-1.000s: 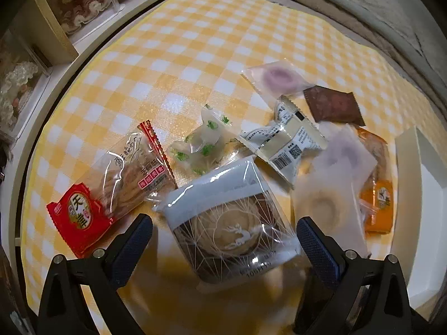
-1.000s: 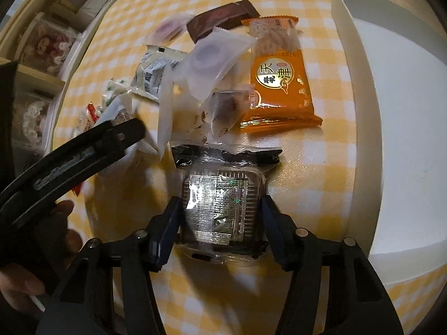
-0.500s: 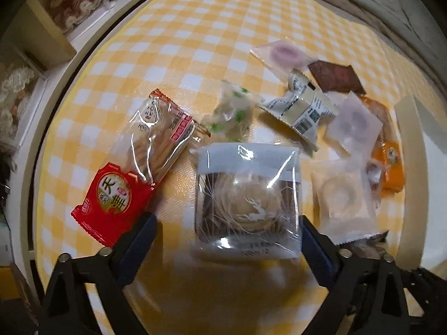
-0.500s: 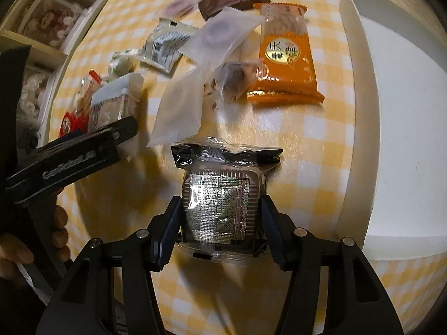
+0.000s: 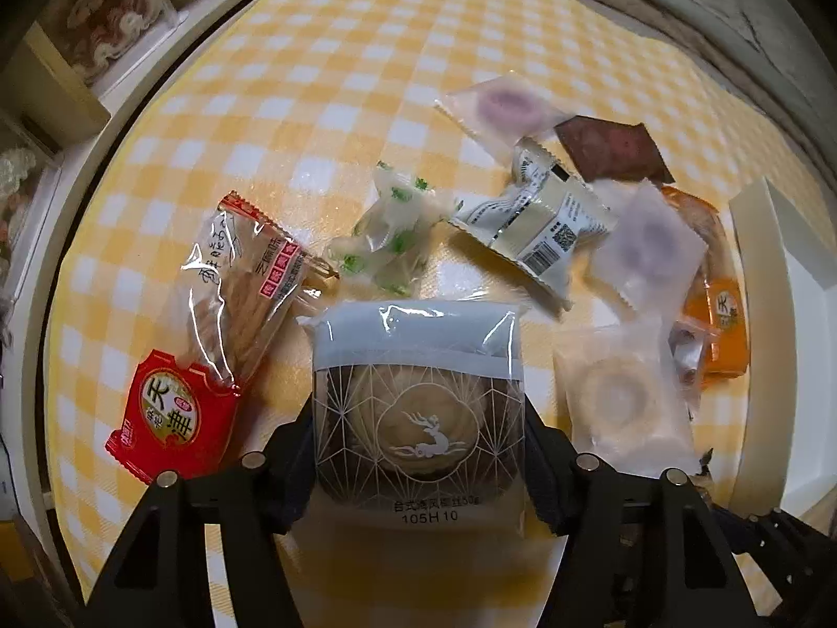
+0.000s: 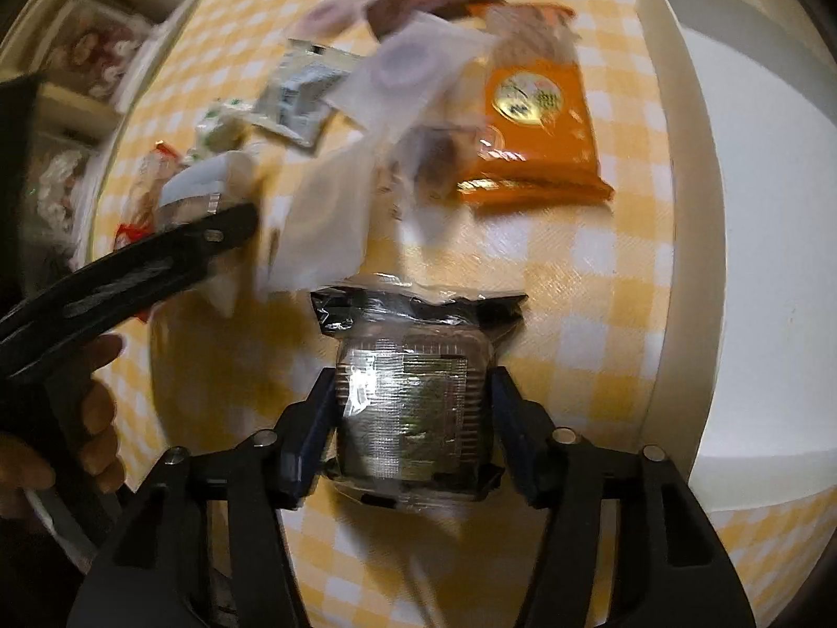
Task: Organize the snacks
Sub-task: 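Grasp the dark foil cake with right gripper while left grasps the deer-print mooncake, then carry both packs over the white tray with both grippers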
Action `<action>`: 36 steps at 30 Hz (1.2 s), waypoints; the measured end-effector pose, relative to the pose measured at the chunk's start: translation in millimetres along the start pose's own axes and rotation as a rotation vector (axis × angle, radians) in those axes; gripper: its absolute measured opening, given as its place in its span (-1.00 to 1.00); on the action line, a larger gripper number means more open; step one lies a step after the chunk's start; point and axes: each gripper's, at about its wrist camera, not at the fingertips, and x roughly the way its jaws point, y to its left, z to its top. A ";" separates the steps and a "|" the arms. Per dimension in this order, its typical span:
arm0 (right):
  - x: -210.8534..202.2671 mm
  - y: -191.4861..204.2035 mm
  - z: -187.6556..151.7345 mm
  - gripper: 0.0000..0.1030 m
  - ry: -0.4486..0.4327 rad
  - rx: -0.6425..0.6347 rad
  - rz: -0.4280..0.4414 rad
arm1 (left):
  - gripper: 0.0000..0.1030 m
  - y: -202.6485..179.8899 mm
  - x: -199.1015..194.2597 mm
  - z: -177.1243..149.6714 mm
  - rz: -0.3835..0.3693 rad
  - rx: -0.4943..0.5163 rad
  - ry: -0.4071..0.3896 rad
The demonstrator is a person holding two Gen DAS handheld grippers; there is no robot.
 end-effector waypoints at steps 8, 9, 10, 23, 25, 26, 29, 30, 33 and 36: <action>-14.1 5.9 1.0 0.04 -0.046 -0.033 0.028 | 0.22 -2.0 -14.2 -7.3 -0.023 0.022 -0.032; -17.0 7.6 0.9 0.04 -0.056 -0.032 0.029 | 0.22 -2.7 -19.1 -8.5 -0.027 0.027 -0.049; -21.9 8.2 1.7 0.04 -0.073 -0.032 0.032 | 0.22 -3.2 -23.8 -9.5 -0.032 0.030 -0.063; -96.9 11.2 -6.0 0.04 -0.318 -0.101 0.002 | 0.22 12.5 -130.0 -41.8 -0.080 -0.007 -0.288; -105.5 12.2 -6.9 0.04 -0.346 -0.108 -0.002 | 0.22 13.5 -145.4 -50.4 -0.094 -0.011 -0.318; -111.9 11.9 -8.7 0.04 -0.364 -0.110 -0.005 | 0.22 12.2 -153.6 -55.3 -0.096 -0.009 -0.335; -125.9 7.9 -11.8 0.04 -0.407 -0.113 -0.016 | 0.22 7.8 -175.6 -70.4 -0.113 -0.002 -0.373; -131.7 6.5 -13.7 0.04 -0.424 -0.116 -0.023 | 0.22 5.4 -180.3 -74.9 -0.117 0.001 -0.382; -146.7 0.0 -19.9 0.04 -0.466 -0.117 -0.036 | 0.20 -0.9 -194.8 -88.9 -0.127 0.019 -0.409; -160.8 -9.1 -27.0 0.04 -0.496 -0.107 -0.036 | 0.20 -10.3 -205.2 -100.3 -0.144 0.044 -0.418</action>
